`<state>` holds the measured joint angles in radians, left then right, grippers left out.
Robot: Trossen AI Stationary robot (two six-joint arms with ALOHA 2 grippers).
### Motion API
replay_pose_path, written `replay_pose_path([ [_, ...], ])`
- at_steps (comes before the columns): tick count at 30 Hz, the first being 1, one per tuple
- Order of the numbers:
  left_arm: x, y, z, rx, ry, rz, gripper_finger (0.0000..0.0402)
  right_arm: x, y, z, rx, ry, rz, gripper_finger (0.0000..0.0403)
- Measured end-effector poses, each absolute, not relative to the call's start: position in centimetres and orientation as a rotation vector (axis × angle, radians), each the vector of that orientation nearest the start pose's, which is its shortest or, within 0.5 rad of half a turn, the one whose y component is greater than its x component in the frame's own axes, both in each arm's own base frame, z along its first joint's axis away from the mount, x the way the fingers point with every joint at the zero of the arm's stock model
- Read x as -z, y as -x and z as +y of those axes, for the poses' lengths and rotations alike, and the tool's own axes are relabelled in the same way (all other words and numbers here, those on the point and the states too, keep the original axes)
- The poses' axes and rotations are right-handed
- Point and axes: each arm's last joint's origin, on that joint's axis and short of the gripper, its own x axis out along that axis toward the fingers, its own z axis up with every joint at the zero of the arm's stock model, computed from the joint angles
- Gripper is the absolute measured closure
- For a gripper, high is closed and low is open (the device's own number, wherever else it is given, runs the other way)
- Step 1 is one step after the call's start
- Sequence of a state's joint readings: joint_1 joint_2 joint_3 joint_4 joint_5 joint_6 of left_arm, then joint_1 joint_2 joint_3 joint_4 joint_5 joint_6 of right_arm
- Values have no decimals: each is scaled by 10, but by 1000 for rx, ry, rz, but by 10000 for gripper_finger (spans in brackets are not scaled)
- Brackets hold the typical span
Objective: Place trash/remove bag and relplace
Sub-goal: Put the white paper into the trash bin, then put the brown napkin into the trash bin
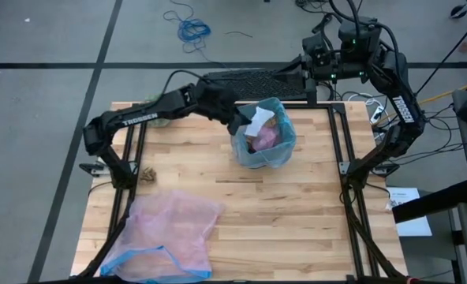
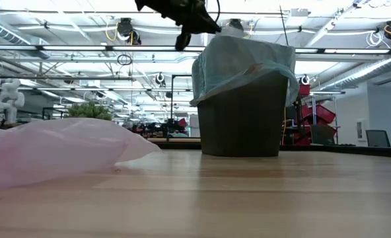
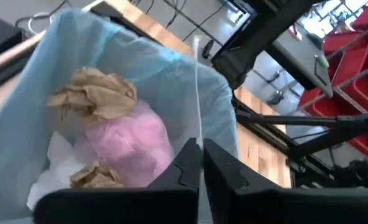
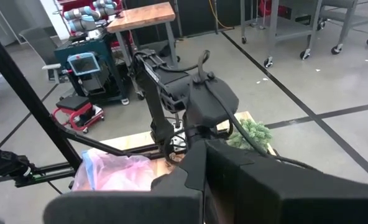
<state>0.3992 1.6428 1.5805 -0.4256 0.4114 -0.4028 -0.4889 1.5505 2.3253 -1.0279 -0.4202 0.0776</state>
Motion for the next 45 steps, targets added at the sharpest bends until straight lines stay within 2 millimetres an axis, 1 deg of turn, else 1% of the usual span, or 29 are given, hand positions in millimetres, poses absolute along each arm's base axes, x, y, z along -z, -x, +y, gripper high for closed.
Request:
replay_pose_path([
  [4, -367, -345, 135, -68, 543, 450, 339, -558, -216, -102, 77, -186, 225, 403],
  [9, -370, -341, 140, -53, 549, 444, 280, -558, -216, -102, 76, -180, 226, 403],
  [12, -379, -331, 138, 13, 527, 503, 268, -558, -216, -102, 76, -178, 226, 403],
  [13, -387, -328, 135, 15, 500, 522, 270, -558, -216, -102, 76, -178, 226, 403],
  [15, -403, -312, 125, -16, 450, 619, 283, -558, -216, -102, 75, -172, 226, 403],
  [18, -423, -290, 111, -100, 401, 773, 317, -558, -216, -102, 75, -158, 226, 403],
  [21, -431, -268, 98, -184, 477, 952, 354, -558, -216, -102, 72, -133, 224, 403],
  [24, -428, -249, 88, -282, 646, 1108, 385, -559, -217, -102, 70, -112, 221, 403],
  [26, -426, -249, 82, -318, 684, 1110, 397, -559, -217, -102, 69, -105, 221, 403],
  [27, -424, -245, 78, -333, 708, 1110, 398, -559, -217, -102, 68, -101, 221, 403],
  [31, -414, -235, 68, -377, 715, 1160, 398, -559, -217, -102, 67, -94, 222, 403],
  [35, -388, -227, 56, -386, 717, 1265, 398, -559, -217, -102, 65, -84, 223, 403],
  [38, -363, -214, 46, -370, 690, 1373, 398, -559, -217, -102, 63, -66, 223, 403],
  [41, -330, -198, 38, -385, 689, 1496, 398, -559, -217, -102, 63, -63, 223, 403],
  [45, -286, -174, 31, -518, 785, 1646, 398, -559, -217, -102, 62, -63, 223, 403],
])
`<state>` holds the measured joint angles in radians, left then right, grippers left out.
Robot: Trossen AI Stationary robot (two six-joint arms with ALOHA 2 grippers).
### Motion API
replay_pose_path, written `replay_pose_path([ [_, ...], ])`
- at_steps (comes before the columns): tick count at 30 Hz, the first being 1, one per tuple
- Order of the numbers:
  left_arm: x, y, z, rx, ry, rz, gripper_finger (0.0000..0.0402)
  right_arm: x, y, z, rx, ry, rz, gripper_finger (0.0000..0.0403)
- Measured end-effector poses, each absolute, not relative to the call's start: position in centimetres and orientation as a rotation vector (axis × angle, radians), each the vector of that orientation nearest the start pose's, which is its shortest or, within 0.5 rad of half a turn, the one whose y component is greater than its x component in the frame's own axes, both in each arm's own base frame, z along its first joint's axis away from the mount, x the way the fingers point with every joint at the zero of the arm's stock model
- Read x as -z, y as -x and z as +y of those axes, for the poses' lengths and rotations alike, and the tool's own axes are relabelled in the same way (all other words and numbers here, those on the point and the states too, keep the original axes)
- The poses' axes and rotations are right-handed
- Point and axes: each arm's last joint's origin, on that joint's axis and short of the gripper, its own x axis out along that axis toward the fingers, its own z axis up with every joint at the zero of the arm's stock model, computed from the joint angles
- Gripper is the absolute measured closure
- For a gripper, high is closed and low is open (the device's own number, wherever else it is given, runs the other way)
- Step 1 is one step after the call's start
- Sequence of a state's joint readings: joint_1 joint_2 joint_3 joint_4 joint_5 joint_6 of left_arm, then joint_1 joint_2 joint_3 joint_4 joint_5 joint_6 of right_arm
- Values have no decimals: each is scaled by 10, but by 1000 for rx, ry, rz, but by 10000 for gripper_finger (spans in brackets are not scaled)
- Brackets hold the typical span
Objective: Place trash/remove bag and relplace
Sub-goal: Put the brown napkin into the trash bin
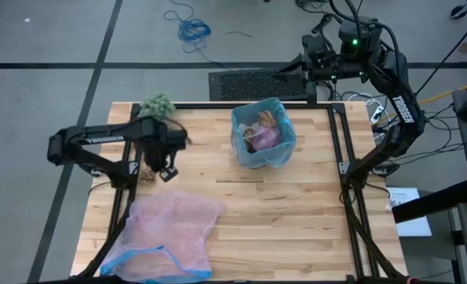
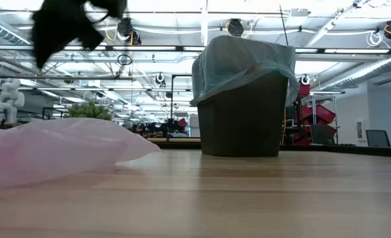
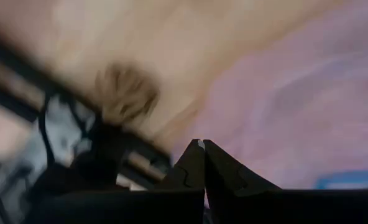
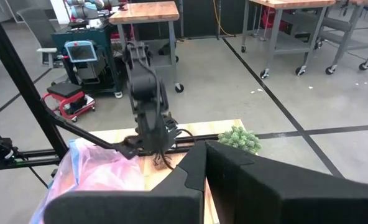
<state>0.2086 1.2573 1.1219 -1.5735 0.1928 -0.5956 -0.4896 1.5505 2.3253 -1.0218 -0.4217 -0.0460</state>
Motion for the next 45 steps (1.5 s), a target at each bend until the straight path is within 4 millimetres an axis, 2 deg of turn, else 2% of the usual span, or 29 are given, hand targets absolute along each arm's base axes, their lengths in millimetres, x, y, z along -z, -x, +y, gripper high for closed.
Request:
replay_pose_path([
  [4, -248, -157, 27, -596, 824, 1752, 398, -559, -217, -102, 62, -65, 223, 403],
  [7, -225, -152, 24, -590, 816, 1774, 391, -558, -217, -102, 63, -68, 224, 403],
  [10, -210, -152, 23, -577, 814, 1759, 369, -558, -218, -102, 62, -72, 225, 403],
  [13, -200, -152, 23, -570, 812, 1740, 333, -558, -217, -102, 65, -91, 224, 403],
  [16, -198, -155, 24, -593, 792, 1718, 298, -558, -218, -102, 65, -105, 223, 403],
  [21, -191, -156, 27, -700, 763, 1693, 252, -558, -217, -102, 64, -105, 223, 403],
  [25, -178, -158, 27, -791, 831, 1696, 229, -558, -218, -102, 64, -106, 223, 403],
  [29, -164, -160, 28, -842, 830, 1747, 223, -558, -217, -102, 64, -106, 223, 403],
  [34, -140, -157, 27, -873, 810, 1800, 226, -558, -217, -102, 64, -106, 223, 403],
  [37, -131, -157, 26, -834, 839, 1772, 246, -558, -218, -102, 64, -106, 223, 403],
  [39, -130, -160, 26, -823, 866, 1744, 280, -558, -217, -102, 65, -110, 223, 403],
  [43, -140, -182, 28, -740, 903, 1566, 380, -558, -218, -102, 68, -135, 223, 403],
  [45, -148, -193, 31, -711, 902, 1456, 388, -558, -218, -102, 67, -132, 223, 403],
])
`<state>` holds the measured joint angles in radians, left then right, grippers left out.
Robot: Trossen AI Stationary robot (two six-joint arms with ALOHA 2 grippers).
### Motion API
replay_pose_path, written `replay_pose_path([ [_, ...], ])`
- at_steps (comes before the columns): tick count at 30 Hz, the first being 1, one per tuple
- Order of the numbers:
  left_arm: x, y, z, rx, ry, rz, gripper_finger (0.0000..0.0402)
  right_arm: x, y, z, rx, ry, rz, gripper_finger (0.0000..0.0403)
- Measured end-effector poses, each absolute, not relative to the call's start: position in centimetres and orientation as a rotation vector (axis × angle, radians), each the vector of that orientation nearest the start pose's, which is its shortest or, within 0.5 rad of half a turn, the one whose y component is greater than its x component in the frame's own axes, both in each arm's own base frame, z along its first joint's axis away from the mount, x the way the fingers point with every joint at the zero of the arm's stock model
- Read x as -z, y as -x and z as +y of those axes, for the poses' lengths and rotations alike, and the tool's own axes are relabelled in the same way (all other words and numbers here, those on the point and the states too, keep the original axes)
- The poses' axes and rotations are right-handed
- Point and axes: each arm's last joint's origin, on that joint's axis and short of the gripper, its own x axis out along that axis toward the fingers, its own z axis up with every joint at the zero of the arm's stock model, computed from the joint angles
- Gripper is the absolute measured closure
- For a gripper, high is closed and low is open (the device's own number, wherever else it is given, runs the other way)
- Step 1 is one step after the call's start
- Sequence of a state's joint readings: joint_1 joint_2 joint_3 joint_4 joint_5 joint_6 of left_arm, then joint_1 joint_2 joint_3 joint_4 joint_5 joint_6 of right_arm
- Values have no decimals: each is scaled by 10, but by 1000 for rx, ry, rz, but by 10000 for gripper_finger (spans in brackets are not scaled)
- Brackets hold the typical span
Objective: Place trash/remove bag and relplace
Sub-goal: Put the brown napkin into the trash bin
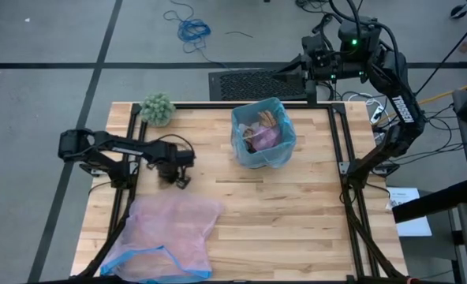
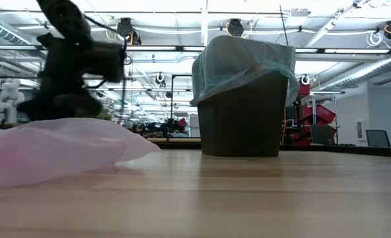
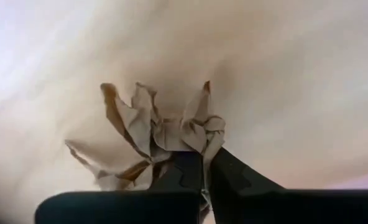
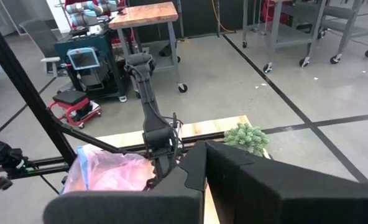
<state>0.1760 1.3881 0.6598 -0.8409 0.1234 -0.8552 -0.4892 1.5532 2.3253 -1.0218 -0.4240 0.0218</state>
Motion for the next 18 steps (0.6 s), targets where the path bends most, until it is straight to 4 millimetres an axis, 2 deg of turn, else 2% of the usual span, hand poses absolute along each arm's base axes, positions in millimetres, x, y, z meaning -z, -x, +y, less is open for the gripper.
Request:
replay_pose_path([
  [2, -162, -201, 35, -698, 908, 1353, 391, -558, -218, -102, 67, -131, 223, 403],
  [7, -213, -223, 47, -696, 874, 1121, 398, -558, -218, -102, 67, -123, 223, 403],
  [18, -369, -251, 76, -490, 541, 571, 400, -558, -218, -102, 67, -116, 224, 403],
])
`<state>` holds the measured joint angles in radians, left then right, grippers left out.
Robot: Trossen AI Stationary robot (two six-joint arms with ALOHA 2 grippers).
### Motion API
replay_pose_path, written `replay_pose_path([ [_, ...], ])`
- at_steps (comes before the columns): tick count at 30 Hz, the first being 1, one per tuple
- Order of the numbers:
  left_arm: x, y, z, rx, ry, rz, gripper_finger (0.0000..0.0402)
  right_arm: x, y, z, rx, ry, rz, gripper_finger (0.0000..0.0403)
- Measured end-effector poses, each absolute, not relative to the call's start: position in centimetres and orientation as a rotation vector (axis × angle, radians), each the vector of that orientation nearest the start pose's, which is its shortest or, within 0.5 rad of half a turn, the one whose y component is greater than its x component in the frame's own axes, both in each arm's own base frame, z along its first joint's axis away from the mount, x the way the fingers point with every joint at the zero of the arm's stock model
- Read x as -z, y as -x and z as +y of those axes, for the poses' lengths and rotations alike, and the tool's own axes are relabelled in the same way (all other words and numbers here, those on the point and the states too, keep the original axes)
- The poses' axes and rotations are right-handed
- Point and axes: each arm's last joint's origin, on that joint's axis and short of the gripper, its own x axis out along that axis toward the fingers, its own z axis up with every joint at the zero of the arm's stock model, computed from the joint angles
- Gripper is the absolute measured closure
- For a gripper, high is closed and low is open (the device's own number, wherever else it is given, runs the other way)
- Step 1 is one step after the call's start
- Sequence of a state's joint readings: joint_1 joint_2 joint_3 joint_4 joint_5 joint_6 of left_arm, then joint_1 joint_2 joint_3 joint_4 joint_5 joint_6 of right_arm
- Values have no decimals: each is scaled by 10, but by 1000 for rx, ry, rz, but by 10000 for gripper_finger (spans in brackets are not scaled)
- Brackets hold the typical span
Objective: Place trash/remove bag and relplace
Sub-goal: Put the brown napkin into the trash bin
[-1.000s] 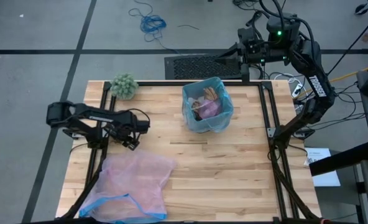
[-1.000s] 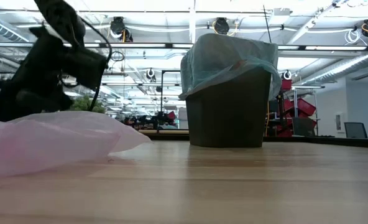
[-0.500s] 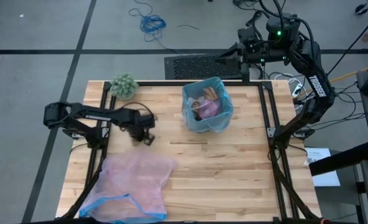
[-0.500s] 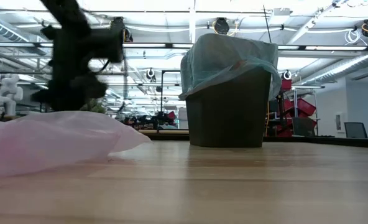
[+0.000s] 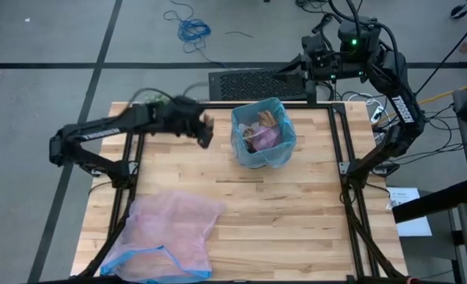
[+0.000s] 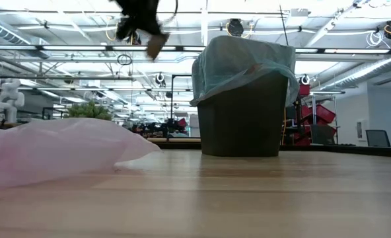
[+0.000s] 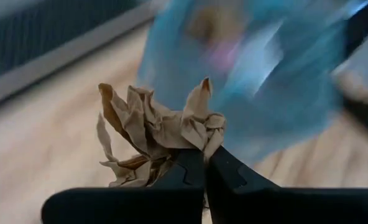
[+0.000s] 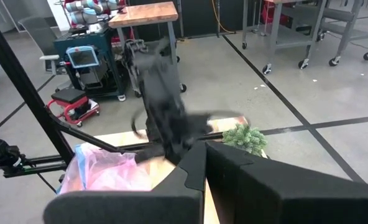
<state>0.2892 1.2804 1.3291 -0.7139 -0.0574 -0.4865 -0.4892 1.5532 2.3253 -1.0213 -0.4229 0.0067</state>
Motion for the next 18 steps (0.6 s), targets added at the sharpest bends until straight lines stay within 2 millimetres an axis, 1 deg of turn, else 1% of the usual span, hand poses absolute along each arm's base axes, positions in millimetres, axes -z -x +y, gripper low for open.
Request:
replay_pose_path([
  [4, -414, -254, 84, -405, 453, 320, 400, -558, -218, -102, 67, -116, 223, 403],
  [5, -423, -254, 86, -379, 447, 265, 400, -558, -218, -102, 67, -116, 224, 403],
  [8, -440, -257, 93, -312, 447, 159, 400, -558, -218, -102, 67, -118, 223, 403],
  [10, -442, -264, 98, -280, 452, 159, 400, -558, -218, -102, 67, -118, 221, 403],
  [12, -439, -276, 103, -238, 460, 172, 400, -559, -218, -103, 68, -119, 214, 403],
  [15, -428, -299, 110, -149, 487, 233, 400, -560, -218, -103, 68, -116, 207, 403],
  [18, -411, -324, 118, -83, 516, 296, 401, -560, -218, -103, 69, -128, 202, 403],
])
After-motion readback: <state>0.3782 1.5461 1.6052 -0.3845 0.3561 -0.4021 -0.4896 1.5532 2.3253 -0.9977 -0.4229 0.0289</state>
